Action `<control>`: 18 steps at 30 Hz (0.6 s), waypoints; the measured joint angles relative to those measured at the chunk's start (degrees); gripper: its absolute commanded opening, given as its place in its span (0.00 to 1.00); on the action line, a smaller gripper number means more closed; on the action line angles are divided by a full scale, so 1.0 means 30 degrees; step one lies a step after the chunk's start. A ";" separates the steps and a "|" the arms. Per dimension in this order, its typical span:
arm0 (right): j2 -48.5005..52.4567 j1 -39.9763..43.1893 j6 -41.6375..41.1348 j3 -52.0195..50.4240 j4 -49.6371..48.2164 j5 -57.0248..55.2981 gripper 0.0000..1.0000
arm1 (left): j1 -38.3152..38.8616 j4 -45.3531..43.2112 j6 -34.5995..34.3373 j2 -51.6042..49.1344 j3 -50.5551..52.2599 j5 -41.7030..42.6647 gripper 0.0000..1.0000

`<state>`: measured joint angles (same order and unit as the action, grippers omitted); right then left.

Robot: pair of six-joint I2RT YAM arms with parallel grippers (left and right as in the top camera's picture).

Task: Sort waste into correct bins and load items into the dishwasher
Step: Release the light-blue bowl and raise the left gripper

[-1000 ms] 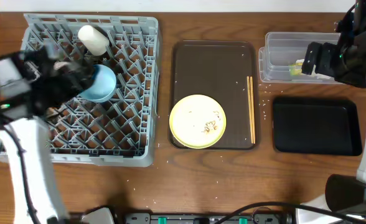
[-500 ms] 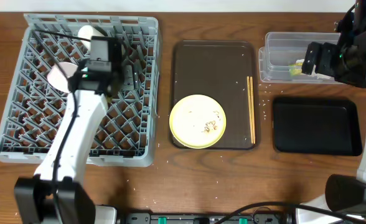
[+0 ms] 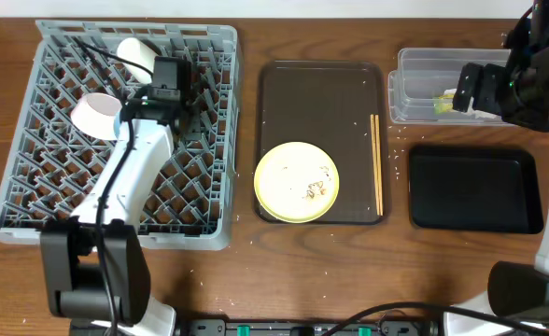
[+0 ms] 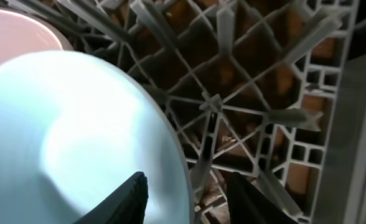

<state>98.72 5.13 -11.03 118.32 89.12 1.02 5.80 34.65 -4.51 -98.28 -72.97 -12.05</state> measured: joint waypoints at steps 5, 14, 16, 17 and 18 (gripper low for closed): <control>0.0000 0.0000 0.0000 0.0000 0.0007 0.0007 0.99 | 0.0000 0.0000 0.0000 -0.0503 0.0000 -0.0051 0.43; 0.0000 0.0000 0.0000 0.0000 0.0007 0.0000 0.99 | -0.0044 -0.0219 0.0000 -0.1224 0.0000 -0.0248 0.37; 0.0000 0.0000 0.0000 0.0000 0.0000 0.0007 0.99 | -0.0087 -0.0219 -0.0087 -0.1443 0.0000 -0.0277 0.33; 0.0000 0.0000 0.0007 0.0000 0.0000 0.0007 0.99 | -0.0124 -0.0226 -0.0073 -0.1501 0.0000 -0.0284 0.30; 0.0000 0.0000 0.0000 0.0000 0.0007 0.0007 0.99 | -0.0153 -0.0270 -0.0073 -0.1530 0.0007 -0.0299 0.27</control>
<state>98.72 5.13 -11.03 118.32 89.14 1.04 5.34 33.85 -4.73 -102.87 -72.95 -12.95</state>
